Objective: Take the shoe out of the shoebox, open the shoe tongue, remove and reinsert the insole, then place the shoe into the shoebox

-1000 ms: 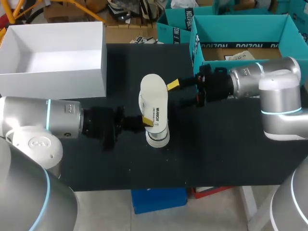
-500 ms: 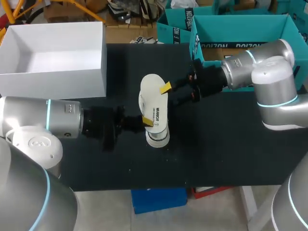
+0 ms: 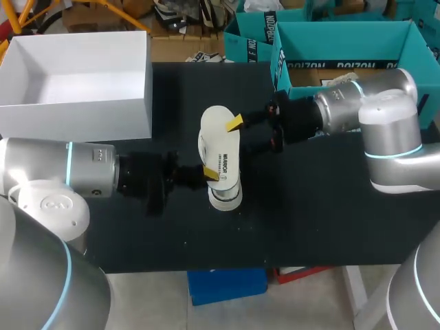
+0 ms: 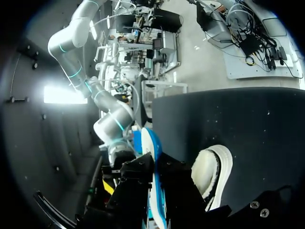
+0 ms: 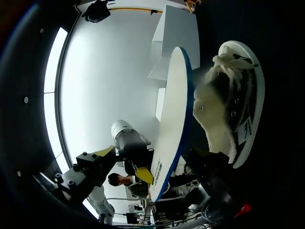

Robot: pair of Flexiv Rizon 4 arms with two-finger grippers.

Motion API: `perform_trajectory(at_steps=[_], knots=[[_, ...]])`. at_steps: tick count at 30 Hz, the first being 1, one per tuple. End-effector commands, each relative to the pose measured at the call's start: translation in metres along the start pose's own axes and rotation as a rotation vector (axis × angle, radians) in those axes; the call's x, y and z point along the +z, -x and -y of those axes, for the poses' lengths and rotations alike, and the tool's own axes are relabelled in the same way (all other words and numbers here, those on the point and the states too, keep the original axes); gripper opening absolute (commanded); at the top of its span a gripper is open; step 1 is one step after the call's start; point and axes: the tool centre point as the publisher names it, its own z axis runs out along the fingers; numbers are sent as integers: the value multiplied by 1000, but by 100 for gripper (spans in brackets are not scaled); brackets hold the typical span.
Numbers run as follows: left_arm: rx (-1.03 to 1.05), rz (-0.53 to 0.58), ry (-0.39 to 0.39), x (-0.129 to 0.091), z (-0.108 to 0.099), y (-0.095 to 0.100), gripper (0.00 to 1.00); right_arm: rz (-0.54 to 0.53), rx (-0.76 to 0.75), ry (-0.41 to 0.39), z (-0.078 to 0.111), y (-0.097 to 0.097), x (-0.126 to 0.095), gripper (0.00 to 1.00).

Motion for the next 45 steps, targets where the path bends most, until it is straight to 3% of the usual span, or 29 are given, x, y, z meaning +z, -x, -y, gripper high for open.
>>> perform_trajectory(at_steps=[1, 19, 35, 43, 44, 45], knots=[[3, 1, 6, -1, 2, 0, 0, 3, 1, 3, 0, 0, 1, 100], [3, 1, 6, -1, 2, 0, 0, -53, 71, 8, -4, 2, 6, 100], [3, 1, 6, -1, 2, 0, 0, -72, 111, 24, -7, 7, 24, 100], [3, 1, 6, -1, 2, 0, 0, -68, 117, 23, -14, 9, 19, 100], [3, 1, 6, -1, 2, 0, 0, -66, 116, 24, -15, 9, 18, 86], [3, 1, 6, -1, 2, 0, 0, -65, 115, 24, -16, 8, 18, 79]])
